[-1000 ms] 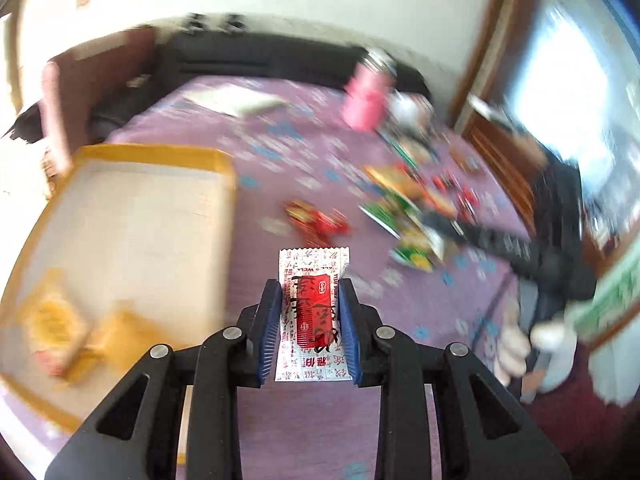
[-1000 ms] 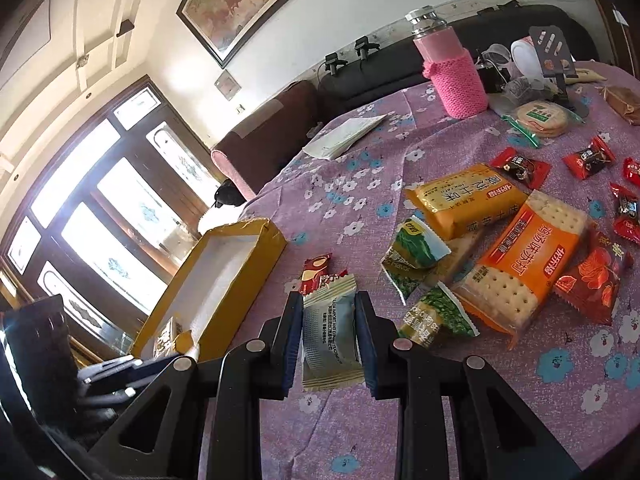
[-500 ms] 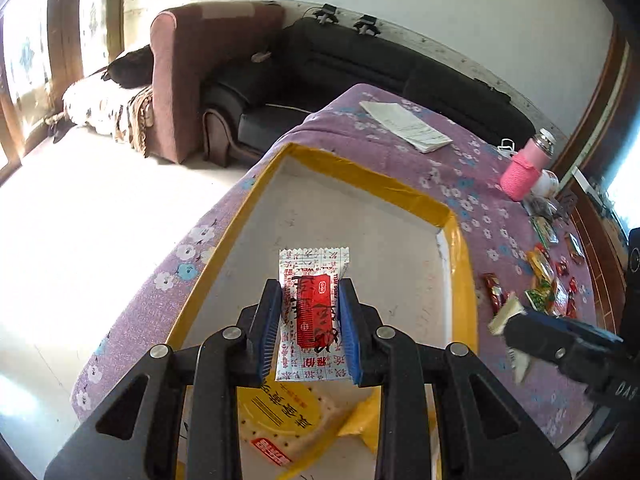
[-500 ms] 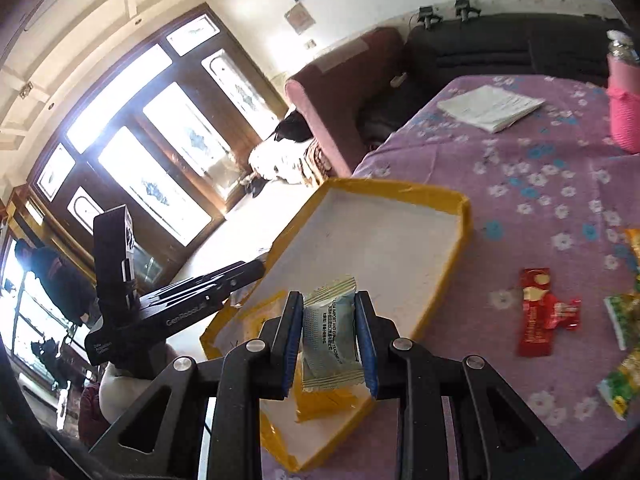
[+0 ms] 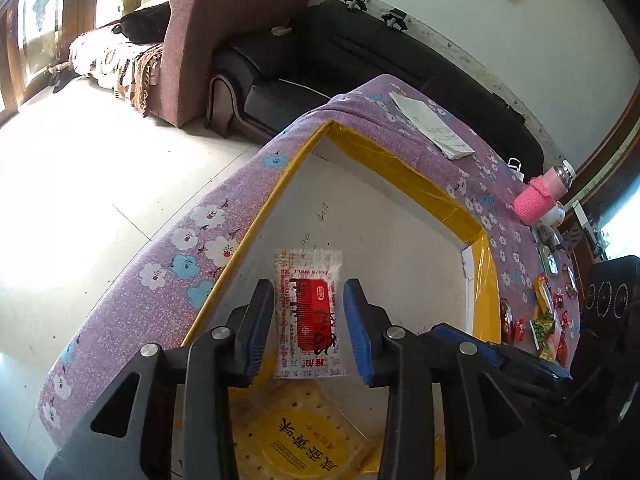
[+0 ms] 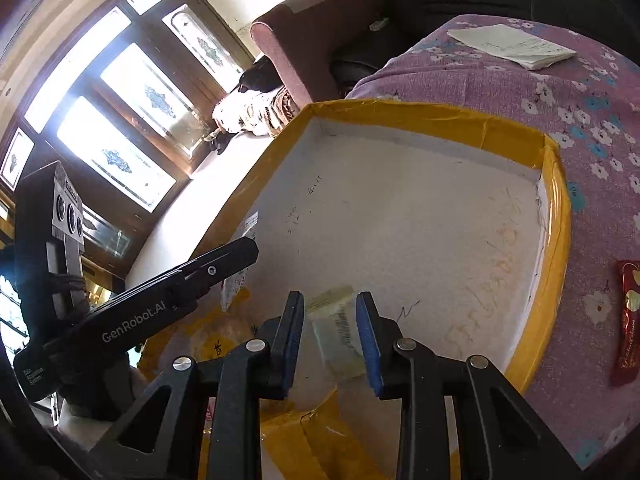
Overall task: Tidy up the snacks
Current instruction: 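Lower the sachet into the tray with the left tool while the right tool drops the white snack in, then grasp the red candy bar with the right tool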
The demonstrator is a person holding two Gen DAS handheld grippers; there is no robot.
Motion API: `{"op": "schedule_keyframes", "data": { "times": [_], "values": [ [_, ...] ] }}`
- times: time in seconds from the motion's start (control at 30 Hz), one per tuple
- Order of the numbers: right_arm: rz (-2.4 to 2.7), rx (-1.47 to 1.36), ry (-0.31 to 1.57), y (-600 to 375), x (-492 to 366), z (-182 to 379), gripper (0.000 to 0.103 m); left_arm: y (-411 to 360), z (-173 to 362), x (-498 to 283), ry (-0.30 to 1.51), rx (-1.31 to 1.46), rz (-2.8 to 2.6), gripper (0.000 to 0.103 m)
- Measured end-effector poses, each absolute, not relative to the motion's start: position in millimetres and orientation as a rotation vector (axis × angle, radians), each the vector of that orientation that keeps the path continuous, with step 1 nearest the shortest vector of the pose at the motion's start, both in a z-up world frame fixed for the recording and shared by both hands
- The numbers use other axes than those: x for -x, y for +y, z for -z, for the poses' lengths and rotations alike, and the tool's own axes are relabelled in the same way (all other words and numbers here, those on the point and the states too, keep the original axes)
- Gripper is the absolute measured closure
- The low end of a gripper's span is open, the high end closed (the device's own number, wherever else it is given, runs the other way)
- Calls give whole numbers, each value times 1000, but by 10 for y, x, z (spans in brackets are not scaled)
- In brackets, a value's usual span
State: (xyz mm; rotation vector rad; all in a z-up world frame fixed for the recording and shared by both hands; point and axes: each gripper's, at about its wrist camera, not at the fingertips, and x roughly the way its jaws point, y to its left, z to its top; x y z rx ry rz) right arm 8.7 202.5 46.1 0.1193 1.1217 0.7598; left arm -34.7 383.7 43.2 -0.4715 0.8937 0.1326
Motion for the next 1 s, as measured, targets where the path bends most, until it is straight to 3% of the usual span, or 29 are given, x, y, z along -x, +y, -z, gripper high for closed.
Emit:
{"op": "schedule_keyframes", "data": {
  "times": [0.2, 0.27, 0.33, 0.4, 0.73, 0.8, 0.87, 1.0],
  "values": [
    [-757, -170, 1039, 1384, -113, -850, 70, 3836, -713, 689, 821, 497, -143, 68],
    [-705, -179, 1004, 974, -196, -958, 67, 3777, -876, 908, 772, 504, -120, 62],
    [-619, -142, 981, 573, -310, -982, 65, 3666, -1013, 1189, 705, 534, -78, 42],
    [-535, -96, 985, 288, -459, -903, 65, 3528, -1081, 1375, 656, 561, -34, 37],
    [-442, -101, 1112, 240, -703, -310, 65, 2819, -1050, 1450, 673, 540, 93, 37],
    [-427, -119, 1129, 192, -677, -237, 70, 2741, -1040, 1417, 688, 523, 104, 37],
    [-419, -124, 1132, 122, -604, -237, 89, 2667, -1039, 1394, 698, 507, 115, 37],
    [-440, -132, 1160, -71, -368, -210, 92, 2489, -1022, 1270, 725, 478, 146, 37]
  ]
}}
